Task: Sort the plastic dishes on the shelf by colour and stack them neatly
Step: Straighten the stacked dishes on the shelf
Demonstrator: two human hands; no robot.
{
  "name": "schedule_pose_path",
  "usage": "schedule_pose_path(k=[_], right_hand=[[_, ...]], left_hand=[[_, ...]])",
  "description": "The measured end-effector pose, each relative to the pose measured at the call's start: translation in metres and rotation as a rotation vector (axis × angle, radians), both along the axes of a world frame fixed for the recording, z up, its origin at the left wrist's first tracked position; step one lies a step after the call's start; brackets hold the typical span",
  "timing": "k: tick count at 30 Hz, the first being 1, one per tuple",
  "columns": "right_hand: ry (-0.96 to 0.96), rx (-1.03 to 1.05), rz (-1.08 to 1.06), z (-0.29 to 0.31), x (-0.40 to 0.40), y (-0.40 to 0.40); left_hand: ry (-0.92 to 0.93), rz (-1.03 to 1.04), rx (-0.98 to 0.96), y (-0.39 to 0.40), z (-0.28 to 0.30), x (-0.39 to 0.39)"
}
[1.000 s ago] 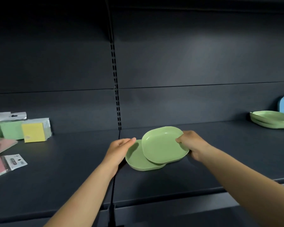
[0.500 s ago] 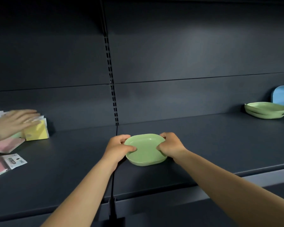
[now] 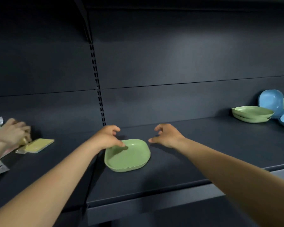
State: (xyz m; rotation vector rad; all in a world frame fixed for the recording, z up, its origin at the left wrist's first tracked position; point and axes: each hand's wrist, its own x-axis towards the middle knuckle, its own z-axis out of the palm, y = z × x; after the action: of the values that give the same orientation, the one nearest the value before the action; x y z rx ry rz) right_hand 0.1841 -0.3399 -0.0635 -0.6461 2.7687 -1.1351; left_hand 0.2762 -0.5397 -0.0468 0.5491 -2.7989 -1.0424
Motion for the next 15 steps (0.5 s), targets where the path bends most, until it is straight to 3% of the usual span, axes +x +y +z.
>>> schedule_pose_path(k=[4, 7, 15], right_hand=[[0.343, 0.341, 0.085, 0.031, -0.032, 0.071], [0.456, 0.468, 0.097, 0.046, -0.063, 0.134], [0.504, 0.619, 0.035, 0.065, -0.163, 0.309]], left_hand=[[0.048, -0.096, -0.236, 0.05, 0.042, -0.039], [0.049, -0.149, -0.403, 0.107, 0.063, -0.076], [0.027, -0.179, -0.373, 0.264, 0.067, -0.191]])
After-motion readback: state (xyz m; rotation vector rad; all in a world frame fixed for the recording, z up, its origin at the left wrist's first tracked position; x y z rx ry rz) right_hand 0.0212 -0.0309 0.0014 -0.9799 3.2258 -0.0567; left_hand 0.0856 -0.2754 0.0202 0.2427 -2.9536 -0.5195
